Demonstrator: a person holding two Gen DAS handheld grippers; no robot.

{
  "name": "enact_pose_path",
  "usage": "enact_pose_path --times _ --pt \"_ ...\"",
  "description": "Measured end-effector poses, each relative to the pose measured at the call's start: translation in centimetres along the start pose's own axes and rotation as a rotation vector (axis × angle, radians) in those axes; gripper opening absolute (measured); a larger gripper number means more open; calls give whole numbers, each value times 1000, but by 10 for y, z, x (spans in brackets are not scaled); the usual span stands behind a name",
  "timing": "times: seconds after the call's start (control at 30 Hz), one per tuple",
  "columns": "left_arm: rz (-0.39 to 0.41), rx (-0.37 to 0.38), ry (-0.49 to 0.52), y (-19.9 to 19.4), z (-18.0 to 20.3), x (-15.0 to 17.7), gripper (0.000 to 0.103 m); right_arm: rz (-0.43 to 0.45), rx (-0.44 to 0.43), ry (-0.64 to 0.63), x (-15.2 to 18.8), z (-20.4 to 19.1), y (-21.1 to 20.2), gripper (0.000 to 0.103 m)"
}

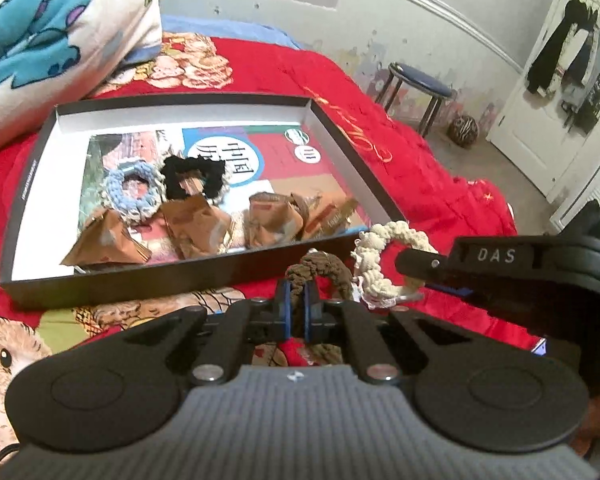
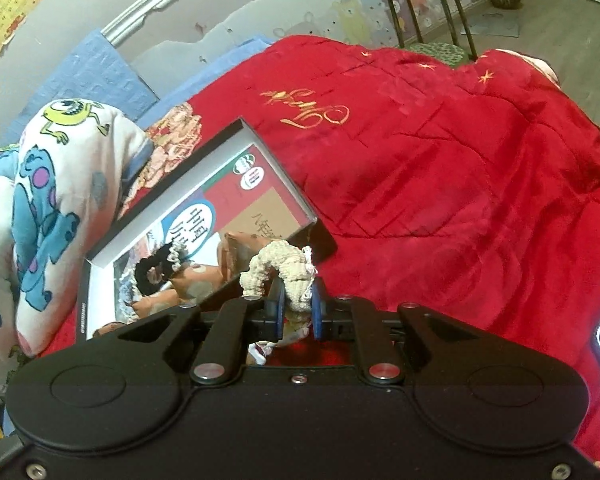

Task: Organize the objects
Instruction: 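Carry the brown cord with the left gripper while the right gripper carries the cream scrunchie over the box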

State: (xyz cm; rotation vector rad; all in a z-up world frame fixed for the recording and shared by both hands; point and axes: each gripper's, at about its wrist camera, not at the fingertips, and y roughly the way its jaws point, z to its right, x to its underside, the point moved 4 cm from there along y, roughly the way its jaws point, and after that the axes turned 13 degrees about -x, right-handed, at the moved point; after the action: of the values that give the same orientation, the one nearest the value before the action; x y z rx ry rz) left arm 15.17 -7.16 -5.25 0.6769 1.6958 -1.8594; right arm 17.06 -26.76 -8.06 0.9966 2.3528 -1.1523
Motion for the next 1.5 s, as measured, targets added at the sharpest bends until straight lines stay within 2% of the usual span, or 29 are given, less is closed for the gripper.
enact_pose_path --times 0.17,0.37,0.57,0.77,0.87,1.0,1.13,1.27,1.37,1.5 --pt "25 -5 -19 -5 -5 -5 9 18 -19 -13 -1 -4 -2 13" --pt "77 -1 -45 -16 -14 -14 9 37 -87 -25 -5 -12 -6 13" --pt "190 -50 -56 -31 -19 -24 9 68 -153 -43 -11 -24 -9 13" --pt "275 -66 -90 -40 -28 -41 9 125 -176 -155 -34 -44 -8 13" --pt "294 -89 -85 -31 -31 -59 9 131 -216 -181 -47 -51 -4 13" --pt "333 -125 -49 -16 -30 -75 9 117 -221 -169 -71 -53 11 13" --pt "326 -175 -38 8 -26 -83 9 114 -214 -186 -88 -58 39 13" --pt "344 -188 -43 25 -23 -83 10 115 -215 -159 -79 -50 59 13" --pt "328 -194 -30 36 -19 -79 10 100 -171 -162 -74 -42 75 13" --pt "315 -180 8 44 -9 -76 10 88 -176 -120 -73 -33 85 13"
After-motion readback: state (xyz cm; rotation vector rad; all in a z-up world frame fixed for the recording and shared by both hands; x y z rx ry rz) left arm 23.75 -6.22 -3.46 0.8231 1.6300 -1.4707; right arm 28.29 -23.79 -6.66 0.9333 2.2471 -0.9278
